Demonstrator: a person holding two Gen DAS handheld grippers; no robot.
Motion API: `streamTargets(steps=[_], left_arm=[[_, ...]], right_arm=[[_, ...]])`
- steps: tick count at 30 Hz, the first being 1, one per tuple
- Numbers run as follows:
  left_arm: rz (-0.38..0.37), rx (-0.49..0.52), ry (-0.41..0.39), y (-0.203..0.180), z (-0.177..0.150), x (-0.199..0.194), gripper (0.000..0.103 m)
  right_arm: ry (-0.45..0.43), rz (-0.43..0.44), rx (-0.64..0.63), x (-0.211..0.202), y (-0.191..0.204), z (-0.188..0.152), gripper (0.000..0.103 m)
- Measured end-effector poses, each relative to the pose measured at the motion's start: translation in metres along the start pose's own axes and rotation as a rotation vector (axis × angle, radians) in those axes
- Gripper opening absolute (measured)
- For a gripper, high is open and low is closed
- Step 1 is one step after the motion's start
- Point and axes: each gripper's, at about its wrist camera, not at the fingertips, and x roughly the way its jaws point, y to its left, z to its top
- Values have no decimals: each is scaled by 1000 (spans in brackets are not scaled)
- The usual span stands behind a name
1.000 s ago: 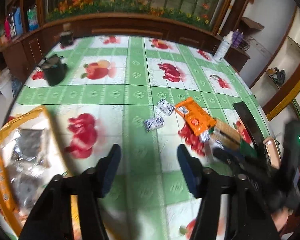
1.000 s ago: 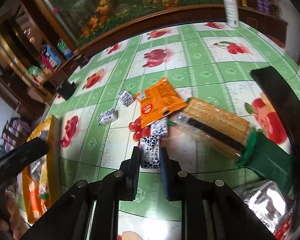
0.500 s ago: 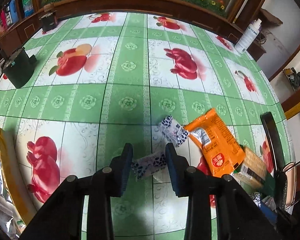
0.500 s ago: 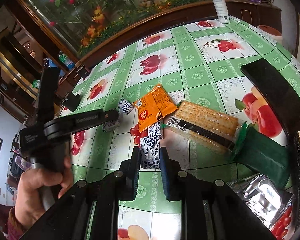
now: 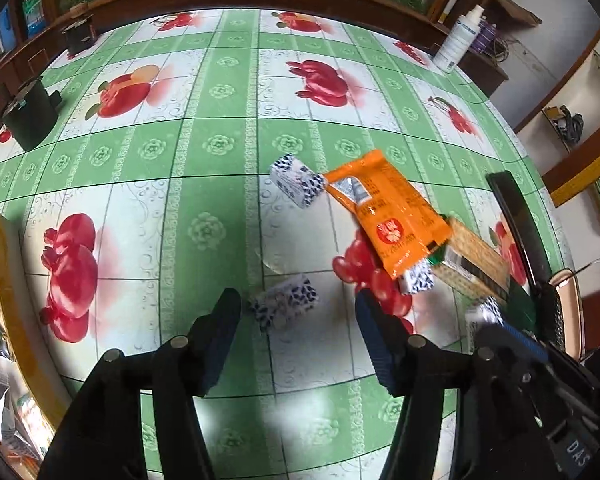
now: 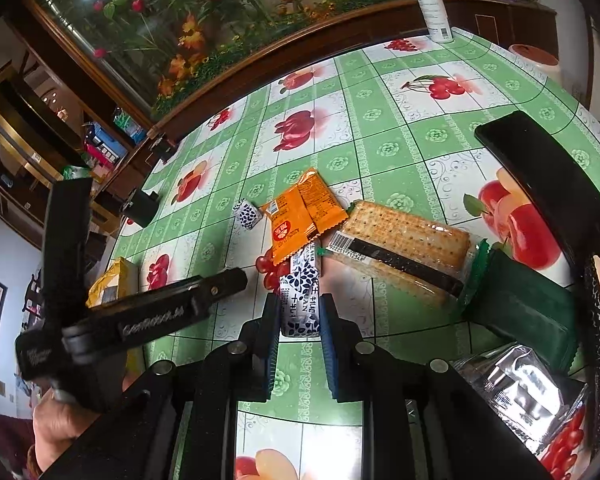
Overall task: Organize snacks
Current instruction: 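Carry both held cow-print candies over the yellow-rimmed tray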
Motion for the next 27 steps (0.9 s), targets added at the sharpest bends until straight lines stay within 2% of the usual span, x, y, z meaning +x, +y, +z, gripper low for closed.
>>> streamTargets(steps=[4,5,7,13,24,27], left_arm=[[40,48,-18,-7,-1,3,56],[45,57,-22,-8,-2,4,46],[70,66,-42,-11,-5,4,37],[78,45,-80,-10,-13,-1,35],[9,-9,-176,-5,-50,-46,35],[-30,-42,-192,2,-64,-56,35]], right_arm=[[-2,2,-1,-1,0,1,21],[-2,2,-2,-1,0,1,21],[-5,0,0,-2,-1,1,21],[-5,3,1,-2,-2,1,21],[2,-3,-30,0,7,-4,21],[5,-11,-47,2,11,-8,21]])
